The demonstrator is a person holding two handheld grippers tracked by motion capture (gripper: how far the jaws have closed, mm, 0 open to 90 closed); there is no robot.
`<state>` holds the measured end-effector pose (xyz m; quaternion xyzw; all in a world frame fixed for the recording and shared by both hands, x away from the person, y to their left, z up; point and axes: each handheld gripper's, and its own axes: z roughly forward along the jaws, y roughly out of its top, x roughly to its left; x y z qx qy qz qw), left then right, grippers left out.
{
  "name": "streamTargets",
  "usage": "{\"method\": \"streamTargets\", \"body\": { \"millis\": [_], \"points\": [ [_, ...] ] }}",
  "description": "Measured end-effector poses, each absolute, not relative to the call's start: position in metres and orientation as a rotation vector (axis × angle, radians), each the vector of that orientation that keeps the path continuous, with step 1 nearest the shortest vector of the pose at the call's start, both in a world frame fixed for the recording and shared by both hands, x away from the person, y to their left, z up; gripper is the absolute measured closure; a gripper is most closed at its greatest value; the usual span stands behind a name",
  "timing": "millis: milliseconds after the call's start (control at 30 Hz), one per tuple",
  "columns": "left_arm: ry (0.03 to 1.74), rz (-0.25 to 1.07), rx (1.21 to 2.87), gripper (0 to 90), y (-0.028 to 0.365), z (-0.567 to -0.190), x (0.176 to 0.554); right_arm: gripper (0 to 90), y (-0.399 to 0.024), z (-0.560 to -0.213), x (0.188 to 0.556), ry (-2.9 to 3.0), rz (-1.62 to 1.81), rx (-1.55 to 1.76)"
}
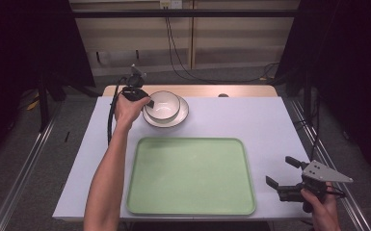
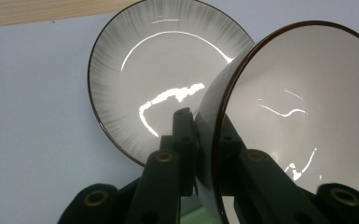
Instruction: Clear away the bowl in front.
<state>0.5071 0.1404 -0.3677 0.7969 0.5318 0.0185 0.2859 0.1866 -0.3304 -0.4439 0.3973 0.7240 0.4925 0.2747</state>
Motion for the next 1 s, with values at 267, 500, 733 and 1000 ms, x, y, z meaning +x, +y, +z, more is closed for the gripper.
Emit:
{"method": "streamTargets", "body": {
  "millis": [267,500,733,1000],
  "points": [
    [1.400,0.048,2.144,83.0,0.136,-0.368,0.500,0.8,-0.331,-0.444,0.186,1.948,1.323,1.071],
    [1.355,0.048,2.174,83.0,0.135,-0.367,0.491,0.7,-0.330,-0.444,0.186,1.948,1.323,1.067],
    [1.328,0.045,2.188,83.0,0.136,-0.368,0.477,0.8,-0.330,-0.444,0.187,1.950,1.324,1.066],
    [1.277,0.040,2.212,83.0,0.131,-0.364,0.463,0.8,-0.330,-0.444,0.188,1.947,1.324,1.060]
  ]
}}
